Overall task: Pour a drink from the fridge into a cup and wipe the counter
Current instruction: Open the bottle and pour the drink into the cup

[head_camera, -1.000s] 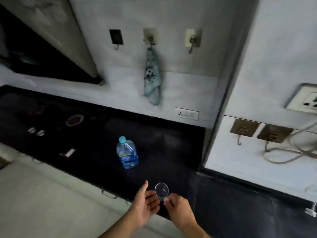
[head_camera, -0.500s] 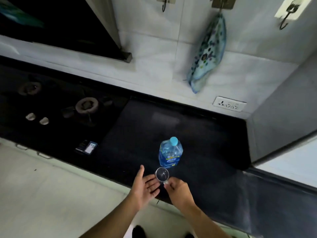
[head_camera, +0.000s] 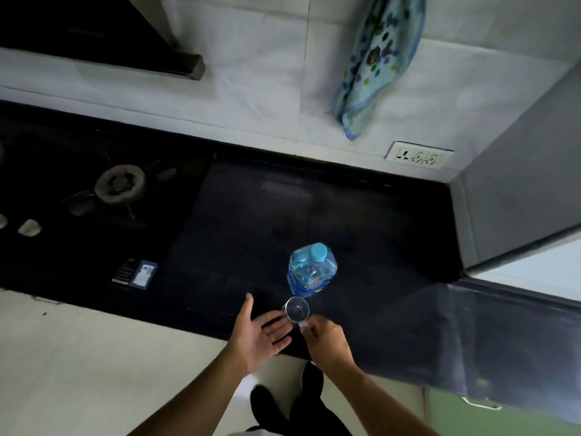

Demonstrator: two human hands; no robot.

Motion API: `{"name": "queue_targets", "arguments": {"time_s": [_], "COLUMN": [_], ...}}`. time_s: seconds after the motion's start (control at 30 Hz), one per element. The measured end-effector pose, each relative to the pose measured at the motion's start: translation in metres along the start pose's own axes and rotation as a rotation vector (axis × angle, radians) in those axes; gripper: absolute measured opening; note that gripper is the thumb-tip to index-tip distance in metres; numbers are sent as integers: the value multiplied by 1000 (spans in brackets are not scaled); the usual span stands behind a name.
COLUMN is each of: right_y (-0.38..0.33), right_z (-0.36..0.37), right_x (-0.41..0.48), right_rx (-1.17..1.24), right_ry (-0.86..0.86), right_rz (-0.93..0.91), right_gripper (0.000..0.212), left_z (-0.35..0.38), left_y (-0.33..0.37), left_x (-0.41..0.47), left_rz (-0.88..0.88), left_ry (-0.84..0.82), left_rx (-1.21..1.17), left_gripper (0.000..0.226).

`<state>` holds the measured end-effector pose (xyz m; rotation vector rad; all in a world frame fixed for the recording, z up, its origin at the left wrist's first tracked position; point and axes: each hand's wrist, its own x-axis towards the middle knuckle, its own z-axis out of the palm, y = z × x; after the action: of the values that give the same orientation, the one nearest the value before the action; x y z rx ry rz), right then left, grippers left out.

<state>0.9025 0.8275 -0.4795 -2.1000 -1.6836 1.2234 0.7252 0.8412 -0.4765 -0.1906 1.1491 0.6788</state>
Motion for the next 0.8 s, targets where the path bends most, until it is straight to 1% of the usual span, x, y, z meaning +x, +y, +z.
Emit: {"name": "queue_targets", "arguments": {"time_s": [0.13,0.4,0.67,0.8], "right_y": [5,1,2,0], "right_z": [1,2,5,1], "right_x": [4,5,4,5], "right_rx": [-4,-40,-85,-87], "right_ry": [32,1,-21,-33], "right_rz": [-16,-42,-91,-111], "right_gripper": [18,16,14,16], "left_z": [1,4,13,17], "left_y": [14,27,22,20], "left_x": [4,3,-5,-10], "left_rz": [-35,-102,-74,-33], "left_ry": [6,38,90,119], "left_rx": [109,219,183,151], "left_gripper": [87,73,64,63]}}
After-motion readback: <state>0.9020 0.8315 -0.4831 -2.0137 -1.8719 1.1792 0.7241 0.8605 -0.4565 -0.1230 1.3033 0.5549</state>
